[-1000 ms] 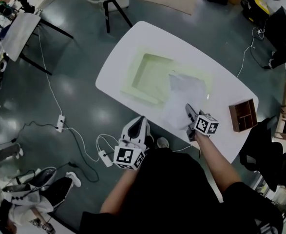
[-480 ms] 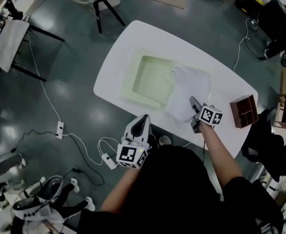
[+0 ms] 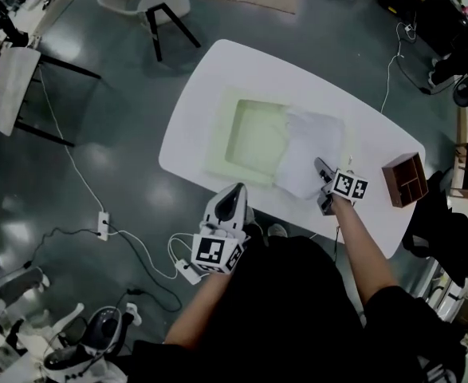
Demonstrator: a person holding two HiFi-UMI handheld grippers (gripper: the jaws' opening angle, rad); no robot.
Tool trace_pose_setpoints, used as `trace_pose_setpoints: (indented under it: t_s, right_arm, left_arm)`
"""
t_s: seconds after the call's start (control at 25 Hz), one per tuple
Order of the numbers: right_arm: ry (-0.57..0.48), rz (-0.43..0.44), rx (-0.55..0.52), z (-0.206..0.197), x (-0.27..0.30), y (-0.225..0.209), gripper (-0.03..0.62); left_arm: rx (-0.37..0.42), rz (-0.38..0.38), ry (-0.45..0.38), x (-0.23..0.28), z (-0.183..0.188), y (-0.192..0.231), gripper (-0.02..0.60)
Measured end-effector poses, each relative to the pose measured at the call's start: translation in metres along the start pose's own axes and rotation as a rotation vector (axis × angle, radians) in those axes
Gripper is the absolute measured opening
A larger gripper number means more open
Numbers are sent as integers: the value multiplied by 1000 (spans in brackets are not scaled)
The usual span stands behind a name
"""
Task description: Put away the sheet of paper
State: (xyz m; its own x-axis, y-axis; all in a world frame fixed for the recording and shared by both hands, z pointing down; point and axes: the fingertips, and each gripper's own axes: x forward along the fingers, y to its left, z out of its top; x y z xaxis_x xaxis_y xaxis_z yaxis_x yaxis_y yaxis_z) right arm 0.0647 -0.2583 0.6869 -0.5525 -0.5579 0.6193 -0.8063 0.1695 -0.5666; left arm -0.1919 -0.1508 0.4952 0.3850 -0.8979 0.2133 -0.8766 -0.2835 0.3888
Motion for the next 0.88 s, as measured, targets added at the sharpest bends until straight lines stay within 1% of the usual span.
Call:
trace_pose_setpoints:
  t_s: [0.2,0.36,0.6,0.72,0.88]
  right_arm:
    - [19,-32,27,-8,12,-2,-1]
    - [33,-47,25,-10,21,-4,0]
    - [61,-45,14,-11,34,0,0]
    - [81,-47,17,-15,40,-2,0]
    - [81,-52,54,-19,45,-3,0]
  left_arm:
    - [-8,-30,21,3,-6,10,3]
    - [-16,-43,27,4,-8,17,3]
    - [-16,-60,29,7,-6,25,3]
    - [-14,-60,25,8,-5,26,3]
    - [-13,-48,29,4,-3,30,3]
